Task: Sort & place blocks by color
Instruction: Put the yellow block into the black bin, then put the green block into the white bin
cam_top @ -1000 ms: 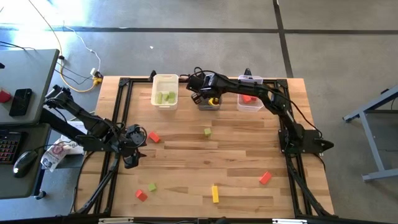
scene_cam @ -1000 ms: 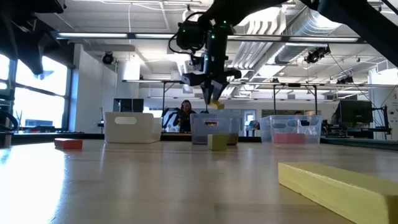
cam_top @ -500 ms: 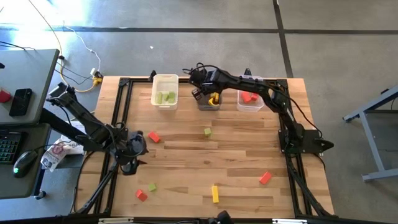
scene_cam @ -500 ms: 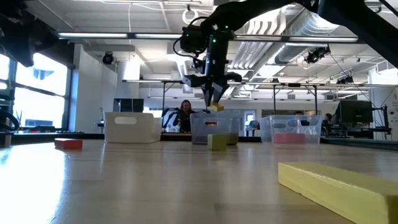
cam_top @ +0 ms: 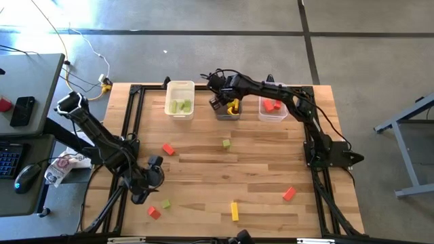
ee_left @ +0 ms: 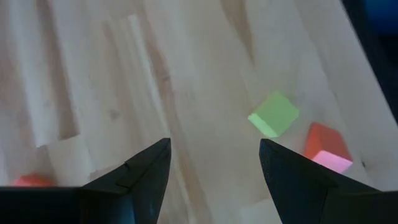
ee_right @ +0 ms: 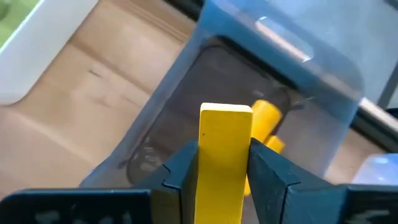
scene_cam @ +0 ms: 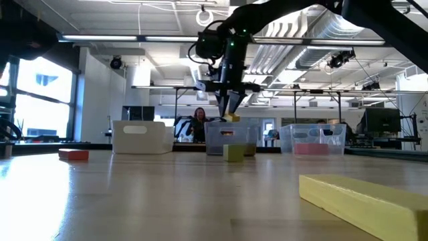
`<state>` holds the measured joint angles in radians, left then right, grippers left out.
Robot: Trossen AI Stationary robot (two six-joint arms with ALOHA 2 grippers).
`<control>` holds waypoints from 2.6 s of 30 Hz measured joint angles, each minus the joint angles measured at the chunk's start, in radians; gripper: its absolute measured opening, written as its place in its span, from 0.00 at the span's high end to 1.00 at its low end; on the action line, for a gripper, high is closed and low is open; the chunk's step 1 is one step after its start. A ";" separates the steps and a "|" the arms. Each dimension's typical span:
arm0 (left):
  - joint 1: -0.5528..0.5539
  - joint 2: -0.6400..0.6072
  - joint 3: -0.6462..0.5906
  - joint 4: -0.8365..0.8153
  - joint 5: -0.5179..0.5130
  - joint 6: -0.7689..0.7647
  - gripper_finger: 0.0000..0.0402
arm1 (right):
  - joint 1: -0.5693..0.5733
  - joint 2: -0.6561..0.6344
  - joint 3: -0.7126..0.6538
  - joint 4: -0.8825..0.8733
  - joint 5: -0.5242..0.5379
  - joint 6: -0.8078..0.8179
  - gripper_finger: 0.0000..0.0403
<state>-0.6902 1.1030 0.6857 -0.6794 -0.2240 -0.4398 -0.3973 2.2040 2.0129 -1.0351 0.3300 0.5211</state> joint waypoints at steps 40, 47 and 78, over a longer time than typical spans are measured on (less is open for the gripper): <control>-0.024 0.288 0.027 0.236 0.190 0.471 0.42 | 0.123 -0.027 0.312 -0.109 -0.041 0.018 0.58; -0.024 0.344 0.027 0.274 0.190 0.486 0.42 | 0.159 -0.036 0.336 -0.089 -0.036 0.012 0.58; 0.064 0.441 0.027 0.305 0.276 0.497 0.74 | 0.215 -0.040 0.336 -0.117 -0.044 -0.074 0.58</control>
<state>-0.6263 1.5436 0.7128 -0.3739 0.0524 0.0574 -0.1825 2.1643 2.3486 -1.1523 0.2856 0.4475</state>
